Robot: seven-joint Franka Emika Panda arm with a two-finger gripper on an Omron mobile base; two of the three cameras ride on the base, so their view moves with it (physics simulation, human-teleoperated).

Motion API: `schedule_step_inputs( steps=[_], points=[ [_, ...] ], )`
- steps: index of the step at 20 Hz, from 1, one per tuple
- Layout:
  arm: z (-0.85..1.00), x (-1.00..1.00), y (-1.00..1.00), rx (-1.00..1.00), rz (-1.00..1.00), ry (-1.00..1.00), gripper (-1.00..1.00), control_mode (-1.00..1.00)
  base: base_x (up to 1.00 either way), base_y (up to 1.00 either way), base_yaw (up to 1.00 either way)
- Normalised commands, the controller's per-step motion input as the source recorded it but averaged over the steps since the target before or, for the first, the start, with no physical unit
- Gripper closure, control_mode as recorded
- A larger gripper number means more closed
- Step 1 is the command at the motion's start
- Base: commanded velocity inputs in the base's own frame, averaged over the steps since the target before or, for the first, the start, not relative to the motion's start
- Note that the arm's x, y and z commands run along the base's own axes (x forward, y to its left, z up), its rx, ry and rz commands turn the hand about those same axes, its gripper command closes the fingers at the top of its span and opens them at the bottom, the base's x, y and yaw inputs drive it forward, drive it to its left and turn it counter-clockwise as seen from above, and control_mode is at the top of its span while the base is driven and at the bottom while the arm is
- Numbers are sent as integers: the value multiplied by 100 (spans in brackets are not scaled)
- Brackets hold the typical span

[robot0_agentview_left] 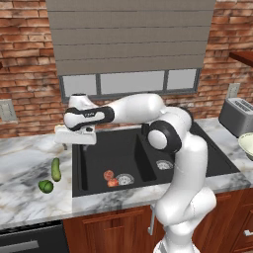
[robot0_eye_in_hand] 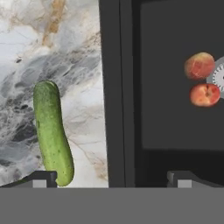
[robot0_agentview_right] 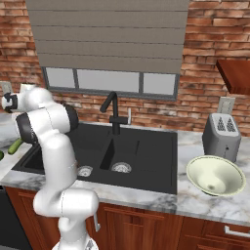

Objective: There is a mixed pile of frozen fruits and vegetables on the counter. Locate all the frozen vegetables and place the items in a bowl on the counter. Take all the frozen fruits and defrost them in a running sink.

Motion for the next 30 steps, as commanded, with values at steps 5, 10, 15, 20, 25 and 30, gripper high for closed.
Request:
schedule_step_inputs(
  steps=[5,10,15,20,25,30],
  points=[
    [0,0,52,-1,0,2,-100,-100,0,0,0],
    [0,0,41,-5,0,5,-100,-100,0,0,0],
    [-9,0,31,-7,0,4,-100,-100,0,0,0],
    [-24,0,14,-6,0,3,-100,-100,0,0,0],
    [-23,0,4,-6,0,2,-100,-100,0,0,0],
    [-19,0,0,-4,0,1,-100,-100,0,0,0]
  ],
)
